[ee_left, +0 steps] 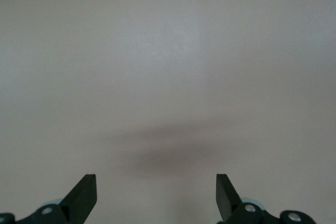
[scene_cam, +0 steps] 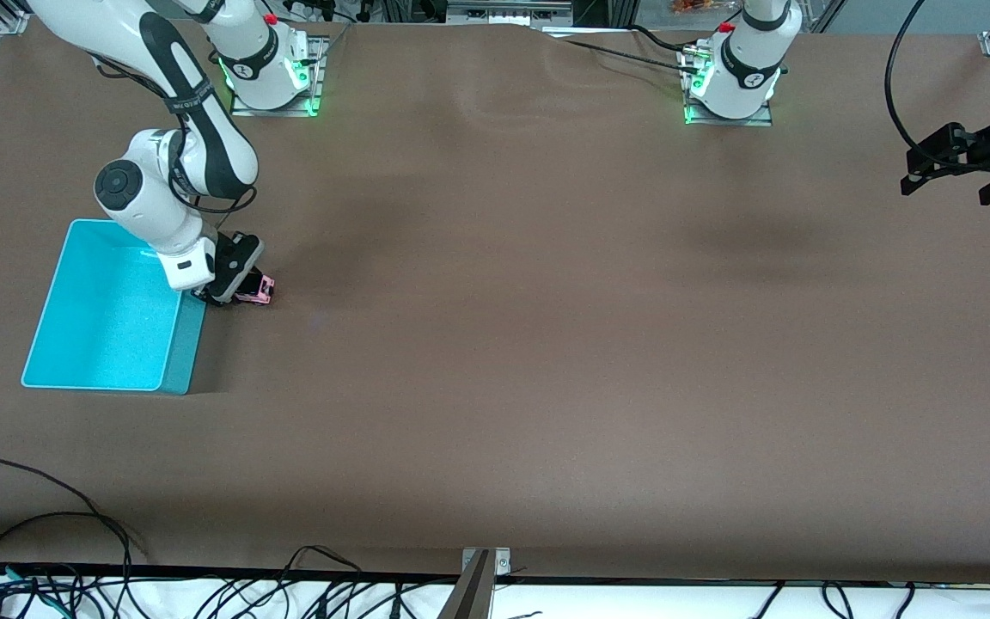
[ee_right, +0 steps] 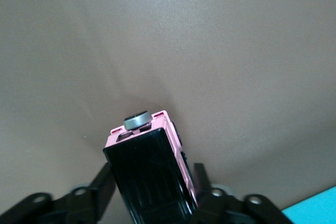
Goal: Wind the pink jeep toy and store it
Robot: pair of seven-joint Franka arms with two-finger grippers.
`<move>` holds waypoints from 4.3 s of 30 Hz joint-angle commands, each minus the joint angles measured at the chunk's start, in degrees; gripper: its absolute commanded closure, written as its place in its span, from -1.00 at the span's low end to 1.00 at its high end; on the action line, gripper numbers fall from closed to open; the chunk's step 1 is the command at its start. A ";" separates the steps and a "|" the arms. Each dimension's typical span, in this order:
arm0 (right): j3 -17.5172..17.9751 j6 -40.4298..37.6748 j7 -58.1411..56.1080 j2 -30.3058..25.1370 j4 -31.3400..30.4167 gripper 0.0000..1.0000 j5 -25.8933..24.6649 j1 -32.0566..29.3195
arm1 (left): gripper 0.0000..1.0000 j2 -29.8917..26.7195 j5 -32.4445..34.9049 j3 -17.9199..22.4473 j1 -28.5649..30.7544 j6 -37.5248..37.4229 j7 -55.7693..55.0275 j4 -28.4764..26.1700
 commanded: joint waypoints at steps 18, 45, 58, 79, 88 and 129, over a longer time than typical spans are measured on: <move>-3.25 -26.23 -2.17 -12.41 9.50 0.40 1.35 -0.45 | -1.00 -0.20 1.05 -0.31 0.13 0.54 -0.03 0.21; -17.04 -38.21 -22.28 -11.72 17.86 0.42 -1.37 -0.53 | -1.00 -0.11 1.05 -0.31 0.13 0.54 -0.03 0.21; -17.57 -23.08 -29.50 -6.44 11.17 0.42 -1.38 -0.53 | -1.00 0.07 1.05 -0.40 0.05 0.46 0.06 0.21; -18.10 -14.82 -32.75 0.06 9.33 0.41 -0.32 -1.59 | -1.00 0.15 1.05 -0.40 -0.13 0.54 0.06 0.21; -17.93 -13.85 -32.75 1.12 9.06 0.41 -0.15 -1.59 | -1.00 0.51 1.05 -0.40 -0.31 0.54 -0.47 0.30; -15.11 -22.72 -19.85 -6.87 10.47 -0.99 4.42 -0.62 | -1.00 0.77 0.88 -0.31 0.05 0.46 -0.56 0.82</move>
